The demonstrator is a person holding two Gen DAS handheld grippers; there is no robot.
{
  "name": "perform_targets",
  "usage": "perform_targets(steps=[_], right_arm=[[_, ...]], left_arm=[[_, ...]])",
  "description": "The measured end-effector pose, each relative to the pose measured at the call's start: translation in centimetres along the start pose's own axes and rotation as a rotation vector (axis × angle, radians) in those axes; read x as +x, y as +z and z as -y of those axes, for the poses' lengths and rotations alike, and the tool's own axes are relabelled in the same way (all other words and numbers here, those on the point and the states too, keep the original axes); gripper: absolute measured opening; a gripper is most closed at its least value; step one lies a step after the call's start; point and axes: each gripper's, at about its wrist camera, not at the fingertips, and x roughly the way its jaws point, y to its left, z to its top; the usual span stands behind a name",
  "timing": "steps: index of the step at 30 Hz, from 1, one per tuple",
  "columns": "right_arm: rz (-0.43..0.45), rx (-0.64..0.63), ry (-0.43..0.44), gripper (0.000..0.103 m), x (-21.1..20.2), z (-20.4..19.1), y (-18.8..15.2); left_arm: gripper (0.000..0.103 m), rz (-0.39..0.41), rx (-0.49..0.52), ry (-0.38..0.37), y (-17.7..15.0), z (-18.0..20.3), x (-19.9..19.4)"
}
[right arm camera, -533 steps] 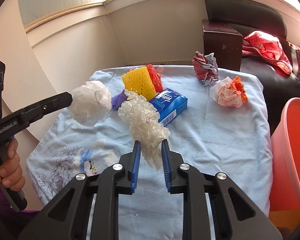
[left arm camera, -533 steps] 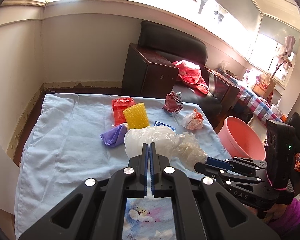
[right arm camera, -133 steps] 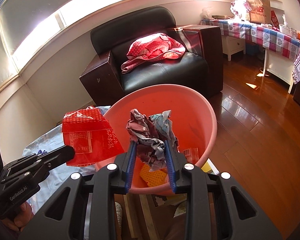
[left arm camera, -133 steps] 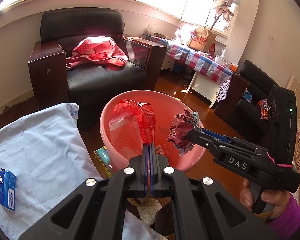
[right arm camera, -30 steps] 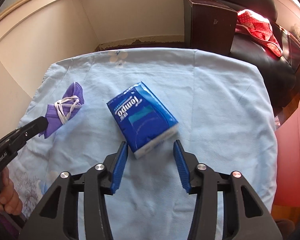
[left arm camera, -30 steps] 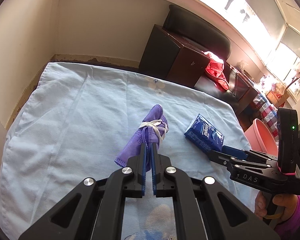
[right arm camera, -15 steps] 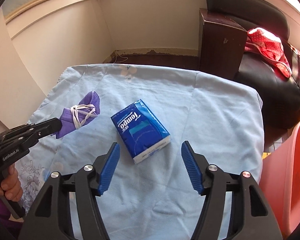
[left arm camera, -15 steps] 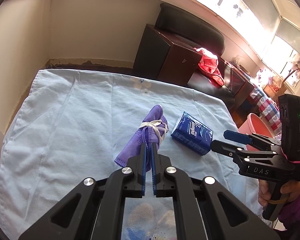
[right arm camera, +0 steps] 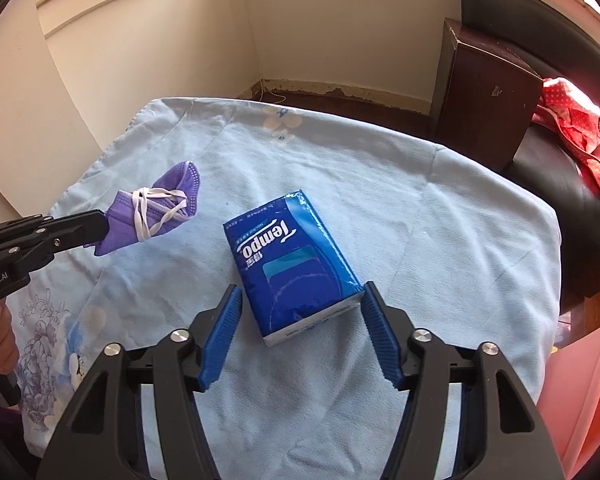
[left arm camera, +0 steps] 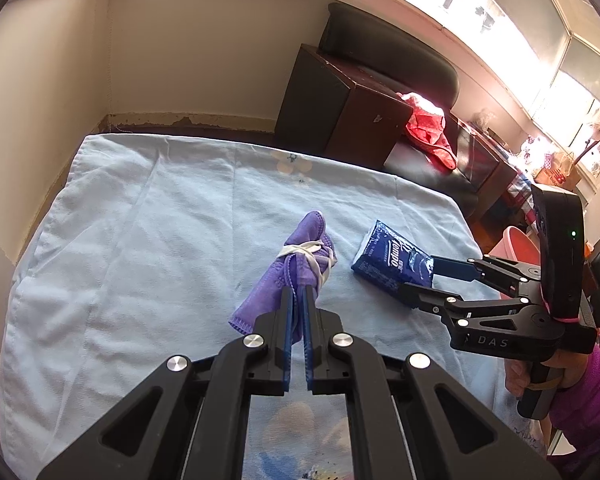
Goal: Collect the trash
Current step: 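Carry the cloth and tissue pack over the bucket and open both grippers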
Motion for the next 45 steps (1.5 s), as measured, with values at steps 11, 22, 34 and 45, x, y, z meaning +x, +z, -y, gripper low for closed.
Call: perform_targets(steps=[11, 22, 34, 45], right_arm=[[0.074, 0.105, 0.003, 0.058, -4.4, 0.3, -3.4], [0.221, 0.262, -0.101, 0.058, -12.5, 4.7, -7.5], [0.314, 0.459, -0.331, 0.058, -19.3, 12.3, -13.8], [0.304, 0.577, -0.421, 0.058, -21.1, 16.1, -18.0]], left_arm=[[0.004, 0.025, 0.043, -0.040, 0.2, 3.0, -1.0], [0.004, 0.050, 0.142, -0.172, 0.6, 10.4, -1.2], [0.004, 0.034, 0.297, -0.328, 1.1, 21.9, 0.1], [0.004, -0.014, 0.432, -0.380, -0.3, 30.4, 2.4]])
